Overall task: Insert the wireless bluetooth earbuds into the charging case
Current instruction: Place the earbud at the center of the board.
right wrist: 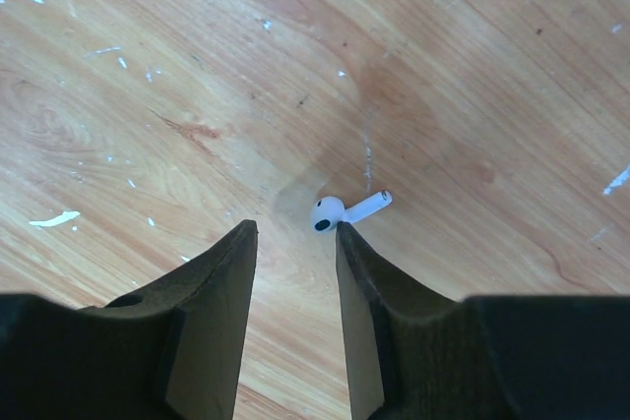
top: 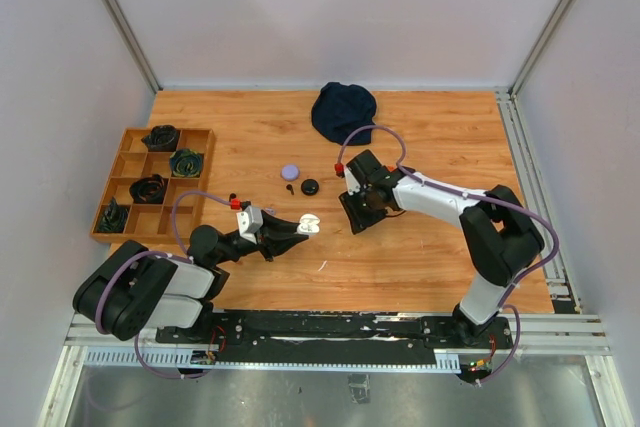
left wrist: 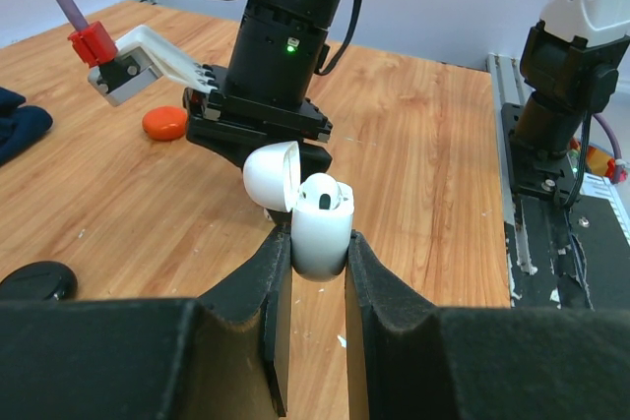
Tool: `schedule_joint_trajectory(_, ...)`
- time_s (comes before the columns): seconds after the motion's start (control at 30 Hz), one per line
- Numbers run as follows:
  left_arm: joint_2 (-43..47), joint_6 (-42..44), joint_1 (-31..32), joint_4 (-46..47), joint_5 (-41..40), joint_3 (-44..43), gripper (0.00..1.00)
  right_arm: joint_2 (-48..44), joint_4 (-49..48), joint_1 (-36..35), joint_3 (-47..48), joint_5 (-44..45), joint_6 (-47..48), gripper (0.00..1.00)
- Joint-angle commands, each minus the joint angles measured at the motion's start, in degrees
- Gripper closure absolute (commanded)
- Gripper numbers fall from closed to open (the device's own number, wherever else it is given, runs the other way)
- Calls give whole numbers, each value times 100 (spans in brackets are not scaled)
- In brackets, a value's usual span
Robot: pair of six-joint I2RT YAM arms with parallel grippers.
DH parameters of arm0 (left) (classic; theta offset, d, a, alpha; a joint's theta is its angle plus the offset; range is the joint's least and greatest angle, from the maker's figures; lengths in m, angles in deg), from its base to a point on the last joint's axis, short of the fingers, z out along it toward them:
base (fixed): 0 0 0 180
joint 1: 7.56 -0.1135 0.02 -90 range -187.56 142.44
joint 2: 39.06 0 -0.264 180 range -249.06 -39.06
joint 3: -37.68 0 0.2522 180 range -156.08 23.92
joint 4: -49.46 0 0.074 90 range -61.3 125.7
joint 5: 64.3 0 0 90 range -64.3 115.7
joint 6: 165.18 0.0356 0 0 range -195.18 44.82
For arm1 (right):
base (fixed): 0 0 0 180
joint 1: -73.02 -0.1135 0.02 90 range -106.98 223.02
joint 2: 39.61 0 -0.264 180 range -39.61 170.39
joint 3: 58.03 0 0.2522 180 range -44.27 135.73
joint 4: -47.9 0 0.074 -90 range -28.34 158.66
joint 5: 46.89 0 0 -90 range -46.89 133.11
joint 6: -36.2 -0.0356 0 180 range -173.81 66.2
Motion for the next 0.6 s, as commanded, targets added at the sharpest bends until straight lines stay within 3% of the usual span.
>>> schedule_joint_trajectory(0.0, 68, 19, -51, 1452, 13, 51, 100, 143, 34, -147, 244, -156, -61, 61)
schedule_joint_trajectory(0.23, 121, 26, -51, 1451, 6, 75, 100, 282, 534, -263, 674, 62, 572, 59)
schedule_joint_trajectory(0.4, 98, 18, -51, 1448, 25, 64, 100, 340, 939, -289, 934, 403, 1120, 50)
schedule_joint_trajectory(0.57, 69, -1, -51, 1449, 66, 47, 100, 639, 953, -285, 1165, 153, 1440, 42)
